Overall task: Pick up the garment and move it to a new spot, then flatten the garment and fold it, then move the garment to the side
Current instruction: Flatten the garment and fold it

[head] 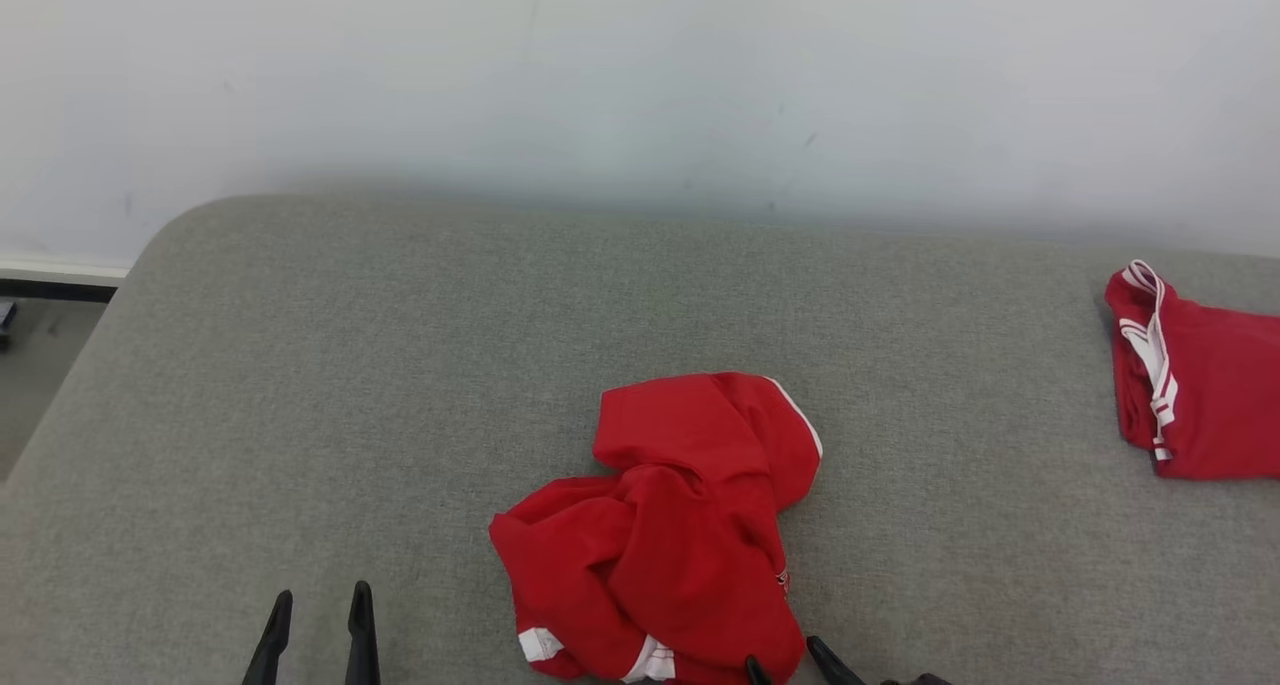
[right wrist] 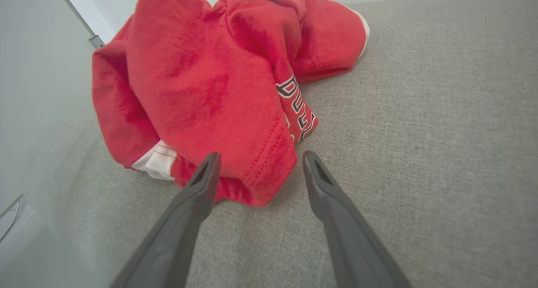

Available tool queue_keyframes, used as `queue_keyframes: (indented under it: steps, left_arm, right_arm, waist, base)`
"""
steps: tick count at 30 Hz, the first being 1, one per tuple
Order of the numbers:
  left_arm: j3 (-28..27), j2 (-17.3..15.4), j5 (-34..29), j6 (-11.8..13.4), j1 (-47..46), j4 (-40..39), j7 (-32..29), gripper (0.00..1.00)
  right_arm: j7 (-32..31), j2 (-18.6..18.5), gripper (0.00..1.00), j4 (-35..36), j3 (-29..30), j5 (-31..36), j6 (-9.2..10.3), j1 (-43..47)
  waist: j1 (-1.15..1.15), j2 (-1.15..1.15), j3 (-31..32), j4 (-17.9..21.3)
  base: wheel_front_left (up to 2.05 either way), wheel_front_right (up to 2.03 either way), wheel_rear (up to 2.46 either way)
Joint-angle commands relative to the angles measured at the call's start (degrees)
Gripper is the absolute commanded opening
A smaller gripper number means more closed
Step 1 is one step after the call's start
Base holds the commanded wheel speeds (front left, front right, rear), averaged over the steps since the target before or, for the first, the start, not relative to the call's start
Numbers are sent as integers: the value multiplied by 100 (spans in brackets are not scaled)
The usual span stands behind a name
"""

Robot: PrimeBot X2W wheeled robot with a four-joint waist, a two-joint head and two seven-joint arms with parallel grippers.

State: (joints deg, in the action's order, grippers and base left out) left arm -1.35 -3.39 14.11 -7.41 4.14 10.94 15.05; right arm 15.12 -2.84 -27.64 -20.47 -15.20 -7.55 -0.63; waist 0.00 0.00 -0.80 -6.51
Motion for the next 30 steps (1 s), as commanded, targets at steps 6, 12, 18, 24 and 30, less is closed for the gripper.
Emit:
queue_keyframes:
  steps: [6,12,18,24,30]
  left_arm:
    - [19,33,27,-9,-40,52,20,100]
    - [-26,44,8,-9,2,97,20,100]
    - [-2,48,0,-10,-35,141,19,100]
    - [46,48,30,-9,-73,209,20,100]
    - [153,50,57,-9,-142,277,20,100]
  right_arm:
    - [-3,-5,0,-509,47,-98,16,-416]
    - [-3,-5,0,-374,464,0,16,-595]
    - [-3,-51,0,49,1376,180,16,-627]
    - [-137,-626,0,224,1824,161,16,-896]
    - [-805,-1136,0,379,1897,15,16,-1150]
  waist:
    - [0,0,-2,-132]
    - [0,0,-14,-33]
    - [0,0,-34,95]
    - [0,0,-60,176]
    - [0,0,-82,68]
  base:
    - [0,0,0]
    - [0,0,0]
    - [0,0,0]
    - [0,0,0]
    - [0,0,0]
